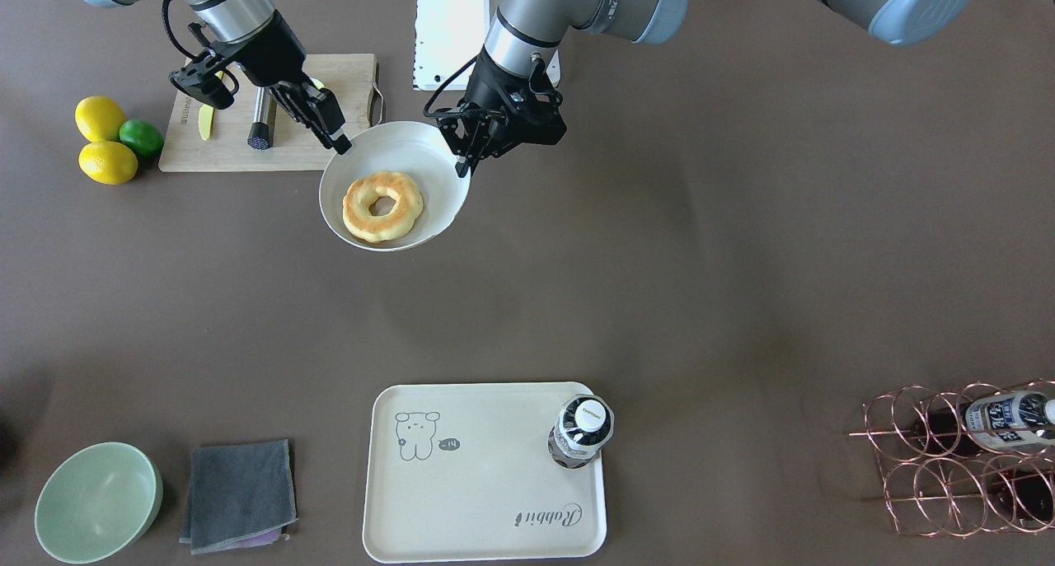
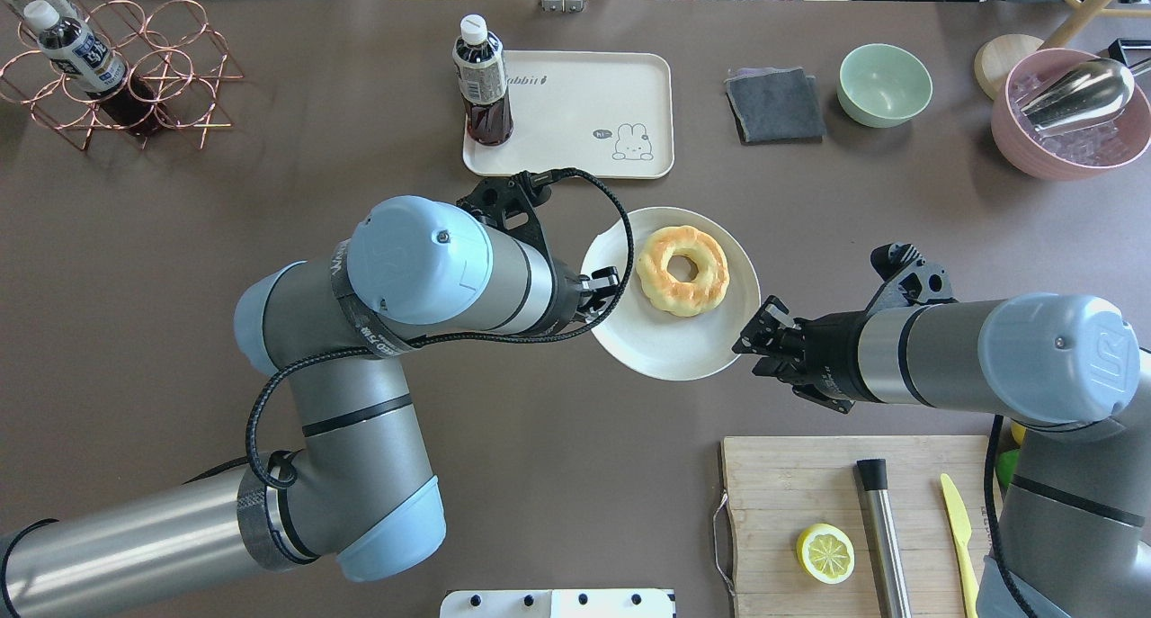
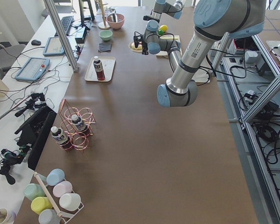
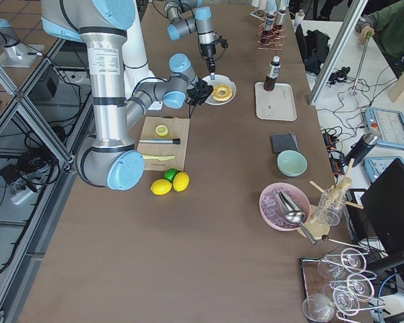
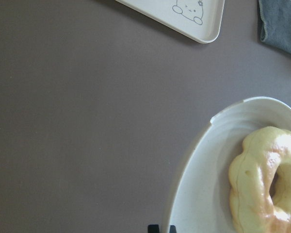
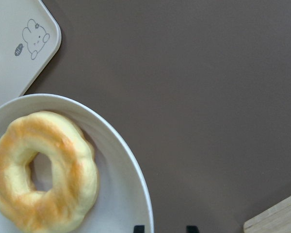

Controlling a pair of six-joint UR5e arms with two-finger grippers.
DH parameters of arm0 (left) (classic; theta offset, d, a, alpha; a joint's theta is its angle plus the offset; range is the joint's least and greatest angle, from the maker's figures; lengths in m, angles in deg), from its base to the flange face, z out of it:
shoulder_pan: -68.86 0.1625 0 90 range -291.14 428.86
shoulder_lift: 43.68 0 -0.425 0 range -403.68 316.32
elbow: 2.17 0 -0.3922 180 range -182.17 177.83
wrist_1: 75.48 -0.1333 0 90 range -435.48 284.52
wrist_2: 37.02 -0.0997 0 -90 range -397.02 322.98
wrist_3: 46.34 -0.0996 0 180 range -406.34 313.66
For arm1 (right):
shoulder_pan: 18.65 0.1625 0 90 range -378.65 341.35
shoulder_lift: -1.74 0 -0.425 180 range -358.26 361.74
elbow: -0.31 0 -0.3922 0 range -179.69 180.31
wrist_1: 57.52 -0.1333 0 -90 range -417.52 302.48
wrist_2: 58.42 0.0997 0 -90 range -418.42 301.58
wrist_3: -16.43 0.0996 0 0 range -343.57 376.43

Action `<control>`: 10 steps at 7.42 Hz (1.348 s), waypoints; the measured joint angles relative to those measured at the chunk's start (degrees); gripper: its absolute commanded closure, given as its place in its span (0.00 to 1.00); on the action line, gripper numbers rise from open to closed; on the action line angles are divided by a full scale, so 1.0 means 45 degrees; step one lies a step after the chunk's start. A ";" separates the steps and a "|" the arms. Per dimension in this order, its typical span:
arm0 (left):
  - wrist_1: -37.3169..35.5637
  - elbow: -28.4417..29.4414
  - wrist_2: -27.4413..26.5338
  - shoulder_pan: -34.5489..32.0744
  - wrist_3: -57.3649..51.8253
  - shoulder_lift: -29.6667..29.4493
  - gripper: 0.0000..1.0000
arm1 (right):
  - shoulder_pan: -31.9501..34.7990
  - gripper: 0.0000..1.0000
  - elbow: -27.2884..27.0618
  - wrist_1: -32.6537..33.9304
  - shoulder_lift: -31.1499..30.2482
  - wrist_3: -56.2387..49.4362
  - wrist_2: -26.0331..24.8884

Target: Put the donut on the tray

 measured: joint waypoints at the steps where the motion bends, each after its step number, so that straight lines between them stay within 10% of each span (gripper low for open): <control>1: 0.0003 -0.0010 0.0000 -0.0001 -0.0009 0.0005 1.00 | 0.0000 0.71 -0.0004 0.0000 0.0080 0.0146 -0.0001; 4: 0.0006 -0.0029 0.0000 -0.0003 -0.0031 0.0008 1.00 | -0.0003 0.71 0.0027 0.0001 0.0196 0.0281 -0.0002; 7: 0.0032 -0.0038 0.0001 -0.0003 -0.0036 0.0008 1.00 | -0.0011 1.00 0.0101 0.0000 0.0205 0.0303 -0.0013; 8: 0.0041 -0.0039 0.0002 -0.0003 -0.0046 0.0008 0.78 | -0.0007 1.00 0.0095 -0.0001 0.0205 0.0366 -0.0026; 10: 0.0068 -0.0053 0.0052 -0.0014 -0.0097 0.0018 0.02 | 0.0031 1.00 0.0059 0.0000 0.0205 0.0463 -0.0012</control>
